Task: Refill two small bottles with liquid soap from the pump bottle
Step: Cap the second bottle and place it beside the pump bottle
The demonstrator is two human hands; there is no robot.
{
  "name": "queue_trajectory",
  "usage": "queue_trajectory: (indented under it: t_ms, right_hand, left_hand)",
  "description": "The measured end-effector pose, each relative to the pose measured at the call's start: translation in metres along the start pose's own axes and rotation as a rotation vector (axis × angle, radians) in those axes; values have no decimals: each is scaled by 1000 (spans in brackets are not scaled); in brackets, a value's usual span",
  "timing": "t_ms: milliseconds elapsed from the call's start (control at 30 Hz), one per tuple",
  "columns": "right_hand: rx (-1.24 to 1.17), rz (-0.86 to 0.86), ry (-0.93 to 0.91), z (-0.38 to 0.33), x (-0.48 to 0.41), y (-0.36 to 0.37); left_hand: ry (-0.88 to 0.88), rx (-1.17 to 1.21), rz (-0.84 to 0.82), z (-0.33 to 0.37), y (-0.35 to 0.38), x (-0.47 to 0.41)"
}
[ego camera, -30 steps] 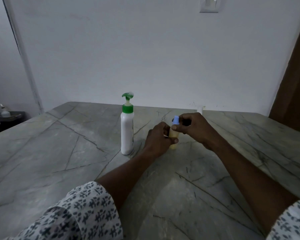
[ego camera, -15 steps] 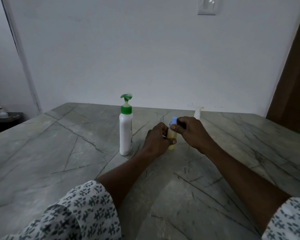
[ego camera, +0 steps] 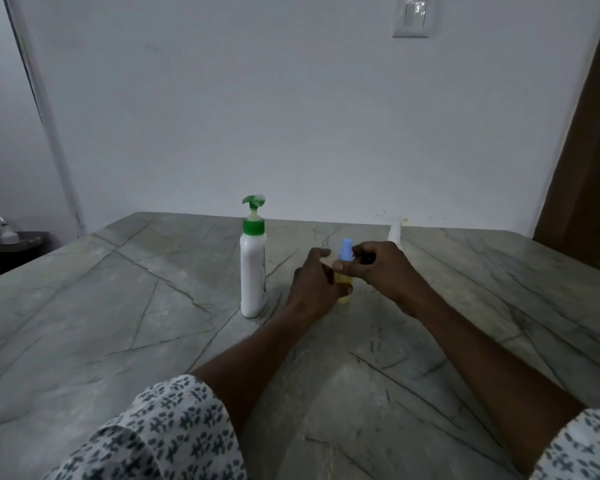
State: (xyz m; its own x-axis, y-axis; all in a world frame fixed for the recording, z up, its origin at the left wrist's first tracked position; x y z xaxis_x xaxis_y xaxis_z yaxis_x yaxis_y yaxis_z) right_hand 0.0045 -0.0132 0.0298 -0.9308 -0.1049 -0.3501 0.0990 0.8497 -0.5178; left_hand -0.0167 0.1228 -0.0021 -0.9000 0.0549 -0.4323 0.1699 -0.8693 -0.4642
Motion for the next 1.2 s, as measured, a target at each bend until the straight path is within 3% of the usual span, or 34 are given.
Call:
queue_trajectory:
  t_ms: [100, 200, 533, 667, 833, 1200]
  right_hand:
    - [-43, -122, 133, 26, -3, -6]
    - [-72, -136, 141, 36, 0, -2]
    - [23, 22, 57, 26, 2, 16]
    - [73, 68, 84, 24, 5, 17]
    - [162, 103, 106, 17, -8, 17]
    - [216, 183, 211, 26, -49, 34]
  left_hand:
    - [-13, -8, -26, -1, 1, 1]
    - [-10, -35, -46, -2, 2, 0]
    - [-87, -157, -147, 1, -1, 4]
    - [-130, -370, -197, 3, -9, 10]
    - [-56, -503, -240, 12, -17, 24]
    - [-47, -523, -231, 14, -19, 28]
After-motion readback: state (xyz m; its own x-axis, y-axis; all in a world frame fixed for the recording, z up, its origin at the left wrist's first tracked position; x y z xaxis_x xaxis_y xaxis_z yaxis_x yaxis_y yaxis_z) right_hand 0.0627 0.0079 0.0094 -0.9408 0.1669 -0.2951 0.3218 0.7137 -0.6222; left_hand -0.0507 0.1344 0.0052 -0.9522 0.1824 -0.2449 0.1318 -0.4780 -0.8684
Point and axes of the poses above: each hand's wrist, its own x-axis away from the middle knuckle, its own y-axis out of the palm, z = x × y, the point moved 7 cm from there along -x, towards the middle knuckle, and after that the axes turned 8 degrees about y, right-handed, at the moved point
